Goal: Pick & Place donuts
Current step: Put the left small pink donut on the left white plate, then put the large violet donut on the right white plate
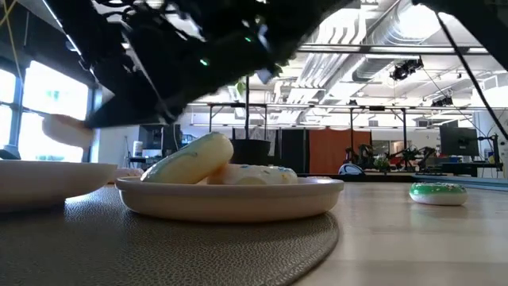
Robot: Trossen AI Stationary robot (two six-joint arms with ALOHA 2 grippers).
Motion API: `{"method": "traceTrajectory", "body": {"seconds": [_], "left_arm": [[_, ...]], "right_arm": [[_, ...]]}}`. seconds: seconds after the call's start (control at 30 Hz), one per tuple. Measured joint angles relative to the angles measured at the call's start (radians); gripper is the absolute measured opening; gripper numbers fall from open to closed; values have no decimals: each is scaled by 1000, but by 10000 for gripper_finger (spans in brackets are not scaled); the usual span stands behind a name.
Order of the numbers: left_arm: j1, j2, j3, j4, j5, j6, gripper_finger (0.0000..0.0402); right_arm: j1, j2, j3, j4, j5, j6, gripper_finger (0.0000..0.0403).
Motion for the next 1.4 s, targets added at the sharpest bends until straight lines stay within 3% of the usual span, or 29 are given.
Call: {"method": "traceTrajectory", "body": {"seconds": [0.17,0.3,0.7,0.83,1.07,1.2,1.27,1.4], "left_arm": [[0,0,0,-6,58,0,185],[0,0,0,-9,84,0,185],[0,0,0,-27,128,-8,185],[0,0,0,-22,154,-15,185],[16,0,-105,112,182,-73,185],[115,0,-194,205,276,-109,185],[176,0,-228,288,328,-56,185],[318,0,-264,407,457,105,185]], "right_arm": [[2,91,118,-140,-57,35,8],[2,74,136,-120,-38,-5,23],[-6,55,132,-164,-65,-54,129],[-6,-50,132,-308,49,-118,141],[-29,-285,133,-868,264,-137,133],[-55,-414,109,-1141,289,-64,131],[-70,-474,69,-1236,275,-10,131],[-93,-614,-75,-1253,271,67,131]]}}
